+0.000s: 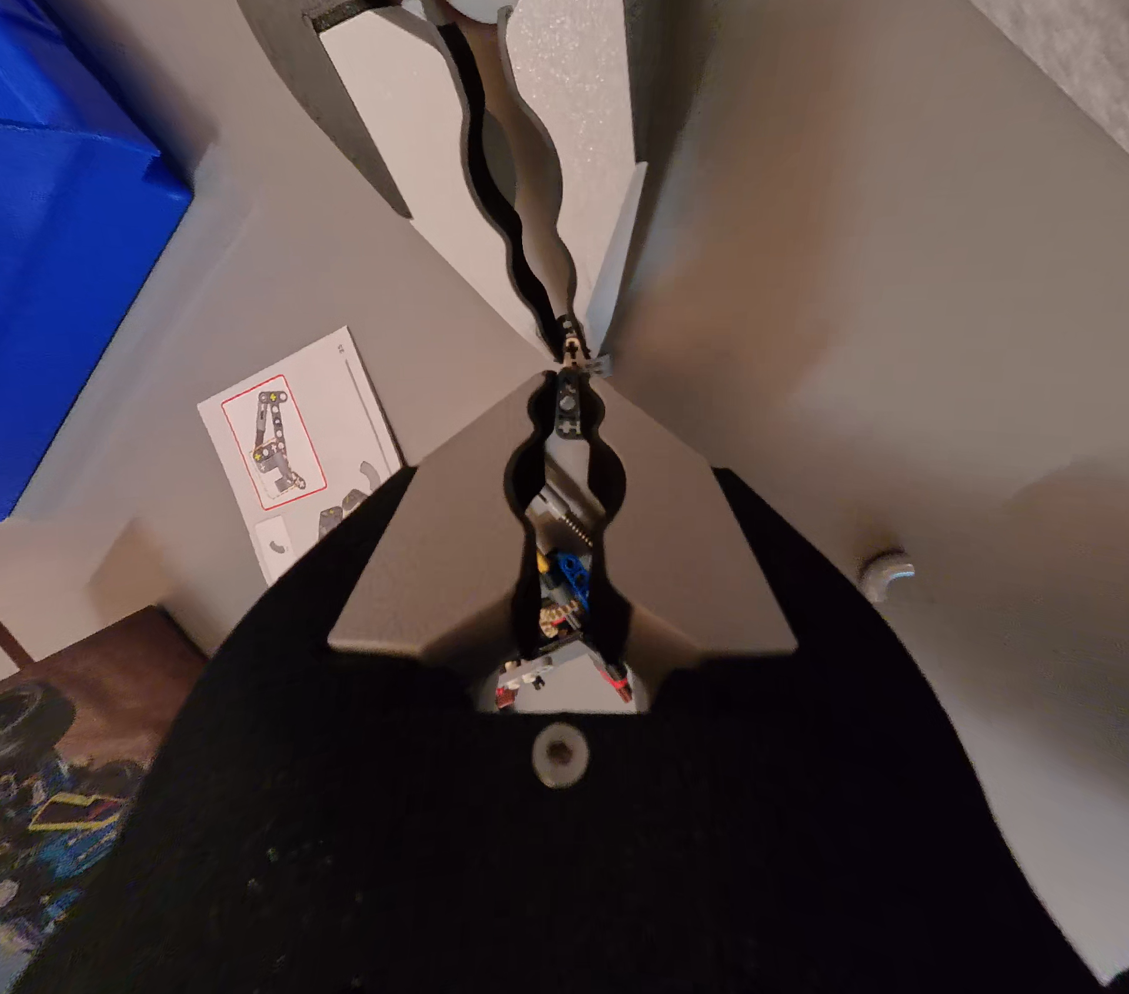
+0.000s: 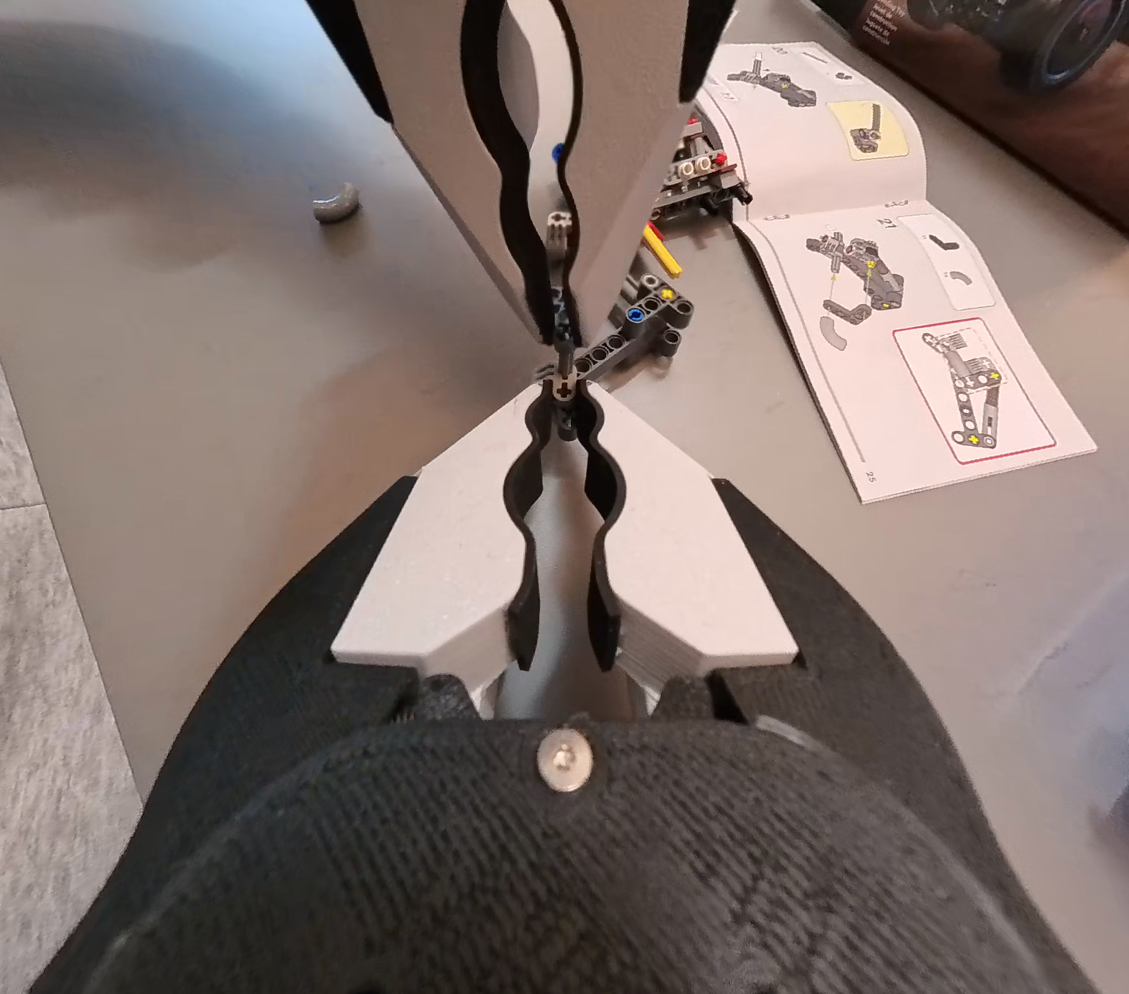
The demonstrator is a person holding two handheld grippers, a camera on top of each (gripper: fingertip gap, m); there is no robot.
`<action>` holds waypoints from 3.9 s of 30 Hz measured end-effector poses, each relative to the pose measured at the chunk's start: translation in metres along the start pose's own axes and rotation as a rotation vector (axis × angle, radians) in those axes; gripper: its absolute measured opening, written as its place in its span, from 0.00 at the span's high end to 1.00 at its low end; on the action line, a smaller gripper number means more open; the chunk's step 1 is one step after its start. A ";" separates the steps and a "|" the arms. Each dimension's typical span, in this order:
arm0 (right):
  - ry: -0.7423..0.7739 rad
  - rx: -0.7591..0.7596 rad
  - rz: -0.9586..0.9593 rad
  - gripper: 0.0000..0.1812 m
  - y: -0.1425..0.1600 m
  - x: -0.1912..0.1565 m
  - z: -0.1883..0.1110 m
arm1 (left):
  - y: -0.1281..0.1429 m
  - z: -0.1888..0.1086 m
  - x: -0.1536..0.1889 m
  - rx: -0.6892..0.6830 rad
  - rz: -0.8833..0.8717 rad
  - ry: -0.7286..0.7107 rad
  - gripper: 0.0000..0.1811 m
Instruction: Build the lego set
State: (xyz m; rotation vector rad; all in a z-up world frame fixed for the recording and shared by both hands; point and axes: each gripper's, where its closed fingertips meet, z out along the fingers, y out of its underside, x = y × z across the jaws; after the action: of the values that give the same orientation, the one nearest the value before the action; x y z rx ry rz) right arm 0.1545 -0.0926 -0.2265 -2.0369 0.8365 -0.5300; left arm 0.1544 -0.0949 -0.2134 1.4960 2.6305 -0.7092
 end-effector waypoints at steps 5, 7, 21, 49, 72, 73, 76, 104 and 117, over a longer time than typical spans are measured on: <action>0.001 -0.001 0.006 0.97 0.000 0.001 0.000 | 0.000 0.000 -0.001 0.014 -0.019 0.031 0.98; 0.010 -0.008 -0.004 0.97 0.001 0.001 0.001 | -0.001 0.001 0.000 0.028 -0.038 0.062 0.98; 0.016 -0.038 -0.074 0.97 0.003 -0.005 0.005 | 0.008 -0.008 -0.003 -0.001 -0.065 0.052 0.98; 0.063 0.020 0.014 0.99 -0.008 0.000 0.005 | 0.003 -0.002 0.005 0.057 -0.062 0.004 0.98; 0.061 0.011 0.040 0.98 -0.007 0.002 0.005 | 0.004 0.000 0.000 0.134 -0.084 -0.088 0.98; 0.061 0.011 0.043 0.99 -0.007 0.002 0.005 | 0.004 0.000 0.000 0.158 -0.085 -0.096 0.98; 0.055 0.012 0.048 0.99 -0.007 0.002 0.005 | 0.003 0.000 0.000 0.235 -0.111 -0.093 0.98; 0.065 0.002 0.084 0.98 -0.005 0.007 0.007 | 0.003 0.002 -0.001 0.485 -0.145 -0.066 0.98; 0.052 0.003 0.099 0.98 -0.006 0.007 0.007 | 0.002 0.002 -0.001 0.449 -0.078 -0.130 0.98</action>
State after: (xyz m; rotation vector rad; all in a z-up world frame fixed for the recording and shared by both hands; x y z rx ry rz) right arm 0.1655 -0.0916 -0.2251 -1.9747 0.9621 -0.5301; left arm 0.1566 -0.0958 -0.2155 1.3721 2.5534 -1.4291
